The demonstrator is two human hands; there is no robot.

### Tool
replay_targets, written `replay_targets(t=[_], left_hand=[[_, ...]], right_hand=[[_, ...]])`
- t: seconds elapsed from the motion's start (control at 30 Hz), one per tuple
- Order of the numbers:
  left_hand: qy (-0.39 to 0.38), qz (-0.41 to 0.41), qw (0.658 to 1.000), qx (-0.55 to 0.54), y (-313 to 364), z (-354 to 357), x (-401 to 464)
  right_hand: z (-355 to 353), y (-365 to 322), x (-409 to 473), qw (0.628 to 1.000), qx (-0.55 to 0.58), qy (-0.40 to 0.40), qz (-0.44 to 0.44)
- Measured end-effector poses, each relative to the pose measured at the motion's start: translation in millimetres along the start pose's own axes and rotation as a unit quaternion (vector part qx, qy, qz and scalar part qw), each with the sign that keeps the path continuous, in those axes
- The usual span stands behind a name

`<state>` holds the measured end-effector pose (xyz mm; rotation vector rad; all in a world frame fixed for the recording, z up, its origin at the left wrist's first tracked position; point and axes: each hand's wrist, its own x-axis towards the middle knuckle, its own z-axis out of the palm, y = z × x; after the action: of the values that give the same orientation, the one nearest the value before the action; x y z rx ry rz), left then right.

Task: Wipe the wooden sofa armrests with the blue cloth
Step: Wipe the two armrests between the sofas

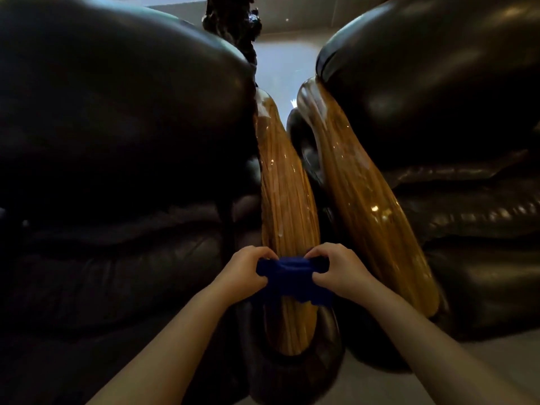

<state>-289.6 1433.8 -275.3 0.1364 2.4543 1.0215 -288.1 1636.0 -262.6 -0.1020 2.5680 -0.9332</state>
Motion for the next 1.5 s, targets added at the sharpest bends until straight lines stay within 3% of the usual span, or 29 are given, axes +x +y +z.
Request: replay_targets(t=[0.27,0.43,0.57,0.7,0.87,1.03,1.23,1.4,1.5], left_hand=[[0.043,0.006,0.999,-0.034,-23,10,37],[0.110,-0.029,0.991,-0.066,-52,31,51],[0.144,0.025,0.989,-0.019,-61,50,35],[0.269,0.062,0.960,0.040,-56,72,23],[0.244,0.002,0.961,0.132,-43,106,45],[0.270,-0.070,0.952,0.125,-50,115,73],[0.339,-0.018,0.930,0.144,-45,83,131],[0.332,0.005,0.928,0.170,-38,55,137],[0.262,0.066,0.944,0.191,-48,69,114]], right_hand=[[19,27,33,0.991,-0.036,0.088,-0.093],[52,47,44,0.986,-0.034,0.142,-0.082],[72,54,31,0.975,-0.046,0.203,-0.074],[87,54,25,0.951,-0.095,0.290,-0.037],[115,52,48,0.970,-0.126,0.207,0.018],[123,58,71,0.962,-0.135,0.235,0.021],[92,49,131,0.946,-0.129,0.296,-0.013],[61,40,145,0.951,-0.129,0.277,-0.038],[76,50,123,0.959,-0.113,0.253,-0.056]])
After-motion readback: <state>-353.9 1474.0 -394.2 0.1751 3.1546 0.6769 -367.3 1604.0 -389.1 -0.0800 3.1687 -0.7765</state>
